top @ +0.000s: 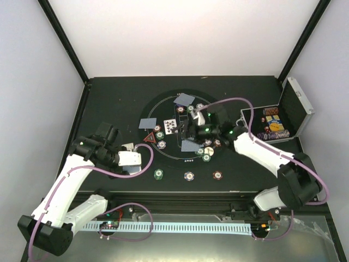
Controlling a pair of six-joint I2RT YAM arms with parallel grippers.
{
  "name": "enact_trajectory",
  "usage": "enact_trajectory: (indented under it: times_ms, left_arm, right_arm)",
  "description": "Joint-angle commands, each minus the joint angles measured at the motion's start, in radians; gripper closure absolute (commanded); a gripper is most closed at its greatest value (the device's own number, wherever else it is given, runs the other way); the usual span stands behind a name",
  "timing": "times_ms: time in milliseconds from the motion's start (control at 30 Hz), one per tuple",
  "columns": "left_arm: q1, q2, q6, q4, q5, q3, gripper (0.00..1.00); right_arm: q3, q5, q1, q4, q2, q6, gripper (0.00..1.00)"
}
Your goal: Distribute texas hold em gaming equipment
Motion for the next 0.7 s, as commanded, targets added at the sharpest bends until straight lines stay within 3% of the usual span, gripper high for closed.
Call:
enact_trajectory:
  times_ms: [0, 267, 667]
  left_arm:
    - [-0.006, 0.011, -0.007, -0.001, 0.018, 0.049, 0.99]
    - [-0.007, 0.013, -0.01, 0.006, 0.028, 0.044, 0.98]
    - [-0.007, 0.014, -0.01, 0.008, 0.034, 0.043, 0.98]
  right_arm:
    - [-0.071, 0.065, 0.175, 0.035, -0.055, 0.107, 0.0]
    - [-0.119, 0.029, 0.429, 0.361, 0.01, 0.274, 0.09]
    - [-0.067, 0.022, 0.53, 0.496, 0.106, 0.365, 0.21]
